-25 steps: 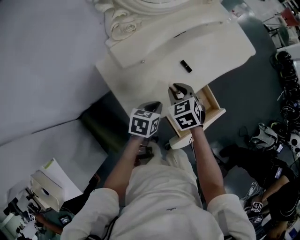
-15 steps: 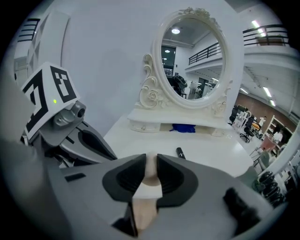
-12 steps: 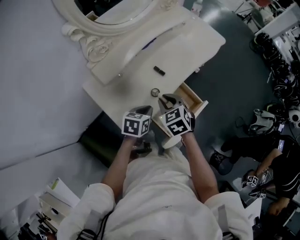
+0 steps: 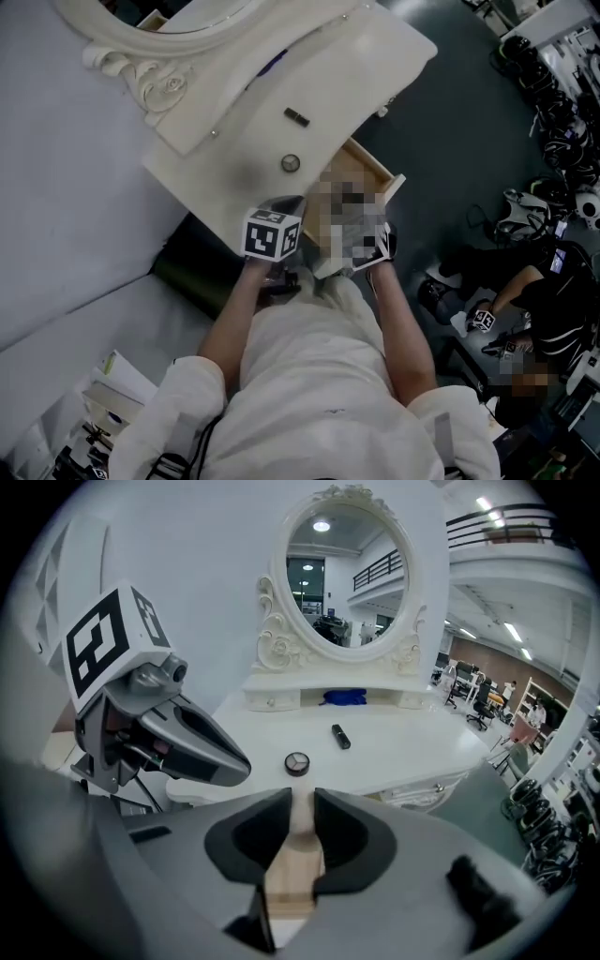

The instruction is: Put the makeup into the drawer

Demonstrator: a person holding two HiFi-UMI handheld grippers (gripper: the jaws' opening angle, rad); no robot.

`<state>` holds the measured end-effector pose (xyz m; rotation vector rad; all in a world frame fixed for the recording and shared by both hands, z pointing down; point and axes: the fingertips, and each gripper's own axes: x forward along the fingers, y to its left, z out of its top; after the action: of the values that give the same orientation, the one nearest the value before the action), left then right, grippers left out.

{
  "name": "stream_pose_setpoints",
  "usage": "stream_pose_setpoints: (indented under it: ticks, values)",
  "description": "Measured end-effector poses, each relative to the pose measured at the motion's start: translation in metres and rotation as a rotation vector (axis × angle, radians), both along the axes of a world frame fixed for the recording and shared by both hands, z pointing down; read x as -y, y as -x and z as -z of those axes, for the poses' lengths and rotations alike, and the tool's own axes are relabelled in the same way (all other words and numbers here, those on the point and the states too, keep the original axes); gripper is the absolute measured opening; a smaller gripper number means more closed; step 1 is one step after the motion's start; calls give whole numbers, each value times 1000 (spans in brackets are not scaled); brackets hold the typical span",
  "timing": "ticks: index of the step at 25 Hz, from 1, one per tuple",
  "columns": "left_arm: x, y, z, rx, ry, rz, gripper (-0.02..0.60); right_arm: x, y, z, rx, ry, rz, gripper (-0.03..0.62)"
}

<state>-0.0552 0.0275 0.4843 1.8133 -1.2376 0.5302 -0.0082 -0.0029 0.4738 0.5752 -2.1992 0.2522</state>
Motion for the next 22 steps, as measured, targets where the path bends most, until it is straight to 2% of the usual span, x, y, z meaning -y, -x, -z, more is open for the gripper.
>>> stream_pose_setpoints:
  ticks: [5, 11, 14, 22]
  values:
    - [1, -8, -19, -16, 16, -1, 11, -6, -8, -35, -42, 34, 41, 81]
    - [2, 5, -43, -18, 52, 43, 11, -21, 1, -86, -82, 63, 186, 84]
    - [11, 9, -52, -15, 45, 50, 11, -21, 8, -116, -110, 63, 289, 87]
    - [10, 27, -74, -19, 68, 83, 11, -54, 32, -183, -162, 121, 665, 91]
